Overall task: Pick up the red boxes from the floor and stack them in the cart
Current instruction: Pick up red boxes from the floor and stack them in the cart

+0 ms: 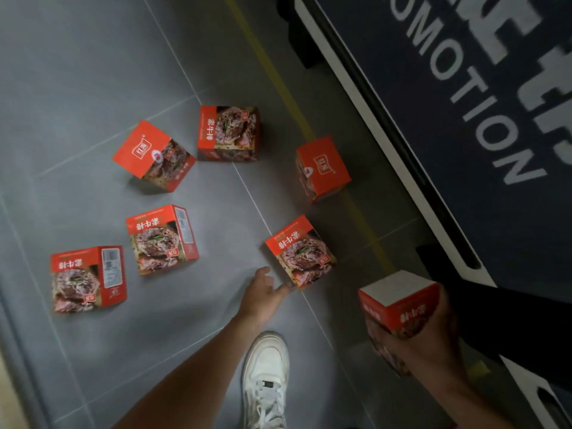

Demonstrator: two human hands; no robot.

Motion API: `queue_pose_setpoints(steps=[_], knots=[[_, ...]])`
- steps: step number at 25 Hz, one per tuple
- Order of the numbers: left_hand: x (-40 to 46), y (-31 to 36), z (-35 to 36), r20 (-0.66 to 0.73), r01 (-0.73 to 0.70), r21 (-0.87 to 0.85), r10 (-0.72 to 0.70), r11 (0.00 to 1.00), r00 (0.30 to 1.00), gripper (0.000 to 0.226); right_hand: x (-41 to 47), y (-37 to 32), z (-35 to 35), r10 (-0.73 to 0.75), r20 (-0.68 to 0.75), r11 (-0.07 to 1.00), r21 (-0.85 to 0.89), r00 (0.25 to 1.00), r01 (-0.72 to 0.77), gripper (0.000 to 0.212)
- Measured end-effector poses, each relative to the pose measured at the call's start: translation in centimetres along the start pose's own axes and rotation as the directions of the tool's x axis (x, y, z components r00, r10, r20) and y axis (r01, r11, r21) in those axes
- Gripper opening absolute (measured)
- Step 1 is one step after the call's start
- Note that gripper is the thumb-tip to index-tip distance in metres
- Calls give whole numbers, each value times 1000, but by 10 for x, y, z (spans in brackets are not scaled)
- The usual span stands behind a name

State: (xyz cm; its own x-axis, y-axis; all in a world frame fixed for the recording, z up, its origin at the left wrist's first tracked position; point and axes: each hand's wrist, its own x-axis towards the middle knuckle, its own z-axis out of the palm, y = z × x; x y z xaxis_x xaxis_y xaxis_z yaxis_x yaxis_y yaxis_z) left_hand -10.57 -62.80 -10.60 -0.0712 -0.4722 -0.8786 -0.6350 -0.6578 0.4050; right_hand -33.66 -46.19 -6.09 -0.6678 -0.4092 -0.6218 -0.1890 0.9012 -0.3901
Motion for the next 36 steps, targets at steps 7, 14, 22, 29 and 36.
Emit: queue_pose_setpoints(steps=[7,14,22,29,36], knots=[[55,12,44,-103,14,-488,-73,873,992,99,16,4,23,-101,34,990,103,994,97,152],[80,7,69,-322,-113,-288,15,951,946,130,28,24,31,-100,46,993,72,994,97,152],[50,9,63,-332,-230,-352,109,907,937,121,3,11,-1,-113,64,993,-23,992,114,152],[-49,37,3,-417,-314,-209,207,926,885,102,-71,-48,-69,-234,70,971,-25,970,237,152],[-237,124,-97,-435,-485,-130,390,865,812,86,-183,-133,-176,-391,15,920,13,920,391,141]])
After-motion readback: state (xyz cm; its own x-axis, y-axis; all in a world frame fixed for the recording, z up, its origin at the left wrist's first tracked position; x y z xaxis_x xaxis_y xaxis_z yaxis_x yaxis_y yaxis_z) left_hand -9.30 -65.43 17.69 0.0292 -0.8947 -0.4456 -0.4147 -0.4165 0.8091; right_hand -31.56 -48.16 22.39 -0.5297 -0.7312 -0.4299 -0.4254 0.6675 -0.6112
